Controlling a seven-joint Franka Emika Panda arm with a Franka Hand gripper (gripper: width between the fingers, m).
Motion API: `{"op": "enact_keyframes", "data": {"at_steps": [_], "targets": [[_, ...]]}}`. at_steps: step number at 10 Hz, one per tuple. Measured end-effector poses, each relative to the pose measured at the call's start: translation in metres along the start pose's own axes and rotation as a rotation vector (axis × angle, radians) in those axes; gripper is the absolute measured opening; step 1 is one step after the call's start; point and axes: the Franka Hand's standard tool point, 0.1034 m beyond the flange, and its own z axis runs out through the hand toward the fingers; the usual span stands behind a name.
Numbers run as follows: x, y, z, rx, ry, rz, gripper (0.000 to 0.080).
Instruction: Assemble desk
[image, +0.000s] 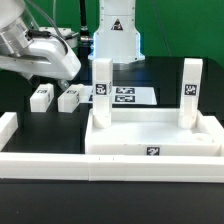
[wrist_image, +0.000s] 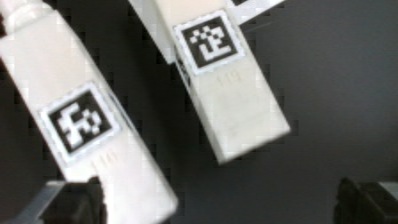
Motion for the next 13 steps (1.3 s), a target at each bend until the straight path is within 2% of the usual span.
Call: {"op": "enact_keyframes", "data": {"at_steps": [1, 4, 5, 7, 9, 11, 13], "targets": [[0.007, -0.004, -0.003, -0.009, -0.01, -0.02, 0.0649], [-0.006, -0.012, 0.005, -0.021, -0.171, -0.033, 0.0649], [-0.005, -0.011, 0.006, -0.03, -0.224, -0.031, 0.0649], [-0.005, -0.006, 0.011, -0.032, -0.322, -0.015, 0.0649], [-0.007, -0.002, 0.02, -0.04, -0.407, 0.004, 0.0649], [-0.005, -0.01, 0.022, -0.047, -0.394, -0.014, 0.0649], [-0.007, -0.019, 0.025, -0.042, -0.401, -0.057, 0.0649]]}}
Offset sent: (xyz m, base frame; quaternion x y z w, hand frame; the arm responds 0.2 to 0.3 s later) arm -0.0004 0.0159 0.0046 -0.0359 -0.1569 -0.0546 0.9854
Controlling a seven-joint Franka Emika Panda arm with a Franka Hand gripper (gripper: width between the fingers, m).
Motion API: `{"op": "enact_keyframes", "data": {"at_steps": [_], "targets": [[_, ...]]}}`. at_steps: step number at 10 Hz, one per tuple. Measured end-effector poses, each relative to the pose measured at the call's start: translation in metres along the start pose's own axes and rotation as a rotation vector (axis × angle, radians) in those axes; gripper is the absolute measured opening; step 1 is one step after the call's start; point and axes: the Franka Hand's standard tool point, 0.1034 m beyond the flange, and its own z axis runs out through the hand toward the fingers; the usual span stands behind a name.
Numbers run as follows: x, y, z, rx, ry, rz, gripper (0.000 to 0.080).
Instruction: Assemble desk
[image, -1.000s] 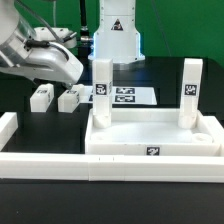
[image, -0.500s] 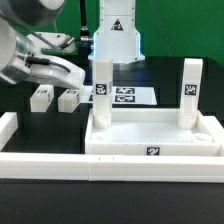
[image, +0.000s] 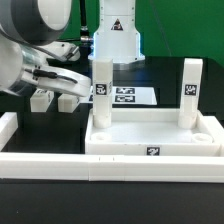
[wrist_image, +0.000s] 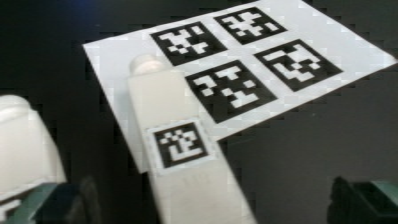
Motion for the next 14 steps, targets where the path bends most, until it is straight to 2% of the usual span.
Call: {"op": "enact_keyframes", "data": {"at_steps": [12, 14], "targets": [[0.009, 0.001, 0.0, -0.011, 0.044, -0.061, 0.0649], [0.009, 0.005, 0.009, -0.01, 0.038, -0.052, 0.0649]]}}
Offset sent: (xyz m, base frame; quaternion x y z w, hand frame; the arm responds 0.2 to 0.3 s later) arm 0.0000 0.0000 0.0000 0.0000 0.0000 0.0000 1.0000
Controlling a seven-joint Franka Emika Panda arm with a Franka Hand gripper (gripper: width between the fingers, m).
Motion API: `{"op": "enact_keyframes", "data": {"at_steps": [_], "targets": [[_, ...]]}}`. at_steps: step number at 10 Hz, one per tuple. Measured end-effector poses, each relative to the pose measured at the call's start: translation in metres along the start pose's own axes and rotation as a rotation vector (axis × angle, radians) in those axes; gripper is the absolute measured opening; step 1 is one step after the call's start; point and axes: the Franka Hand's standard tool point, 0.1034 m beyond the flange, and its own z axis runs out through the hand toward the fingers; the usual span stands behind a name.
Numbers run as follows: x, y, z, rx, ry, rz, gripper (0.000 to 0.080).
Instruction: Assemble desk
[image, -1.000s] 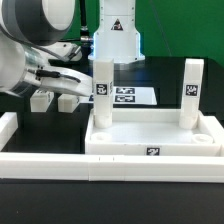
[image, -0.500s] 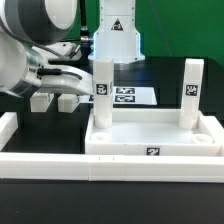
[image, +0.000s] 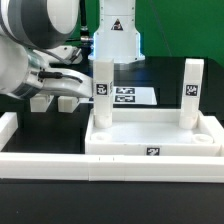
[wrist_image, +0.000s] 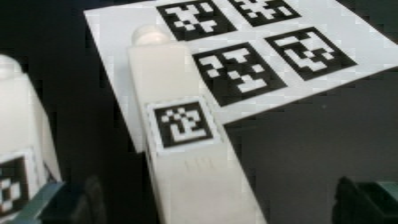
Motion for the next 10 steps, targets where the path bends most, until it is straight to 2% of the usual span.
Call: {"op": "enact_keyframes", "data": {"at_steps": [3, 6, 8, 10], "targets": [[-0.009, 0.004, 0.019, 0.011, -0.036, 0.013, 0.0649], [-0.01, 0.007, 0.023, 0.016, -0.051, 0.018, 0.0649], [-0.015, 0.008, 0.027, 0.025, -0.132, 0.03, 0.0649], [-0.011, 0.008, 0.028, 0.02, -0.181, 0.05, 0.0649]]}}
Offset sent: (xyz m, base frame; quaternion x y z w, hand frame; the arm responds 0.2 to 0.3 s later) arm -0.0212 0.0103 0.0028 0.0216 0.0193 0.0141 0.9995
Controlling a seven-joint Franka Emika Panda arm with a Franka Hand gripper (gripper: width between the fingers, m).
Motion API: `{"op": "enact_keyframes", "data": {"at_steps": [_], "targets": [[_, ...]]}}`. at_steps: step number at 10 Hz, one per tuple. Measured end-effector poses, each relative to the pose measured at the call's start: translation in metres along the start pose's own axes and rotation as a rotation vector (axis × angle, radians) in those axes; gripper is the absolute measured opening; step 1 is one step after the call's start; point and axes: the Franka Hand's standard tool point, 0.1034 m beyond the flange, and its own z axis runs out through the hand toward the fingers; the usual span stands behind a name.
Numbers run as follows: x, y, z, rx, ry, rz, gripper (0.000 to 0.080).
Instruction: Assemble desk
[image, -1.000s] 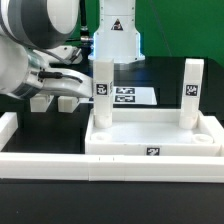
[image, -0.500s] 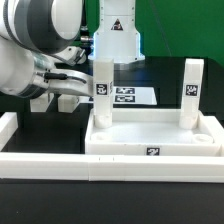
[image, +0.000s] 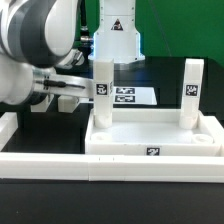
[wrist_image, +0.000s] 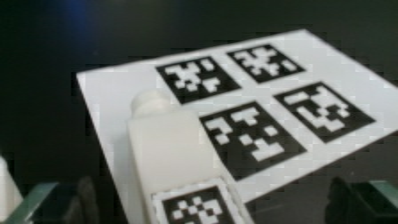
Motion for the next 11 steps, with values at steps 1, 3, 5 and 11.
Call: {"op": "enact_keyframes", "data": {"at_steps": [1, 3, 5, 11], "targets": [[0.0015, -0.001, -0.0007, -0.004, 0.009, 0.013, 0.0649], [0.003, -0.0035, 0.0004, -0.012, 0.013, 0.032, 0.0649], [0.0042, -0.0028, 0.0013, -0.043, 0.022, 0.047, 0.0649], [0.0066, -0.0015, 0.0027, -0.076, 0.042, 0.045, 0.0378]]}}
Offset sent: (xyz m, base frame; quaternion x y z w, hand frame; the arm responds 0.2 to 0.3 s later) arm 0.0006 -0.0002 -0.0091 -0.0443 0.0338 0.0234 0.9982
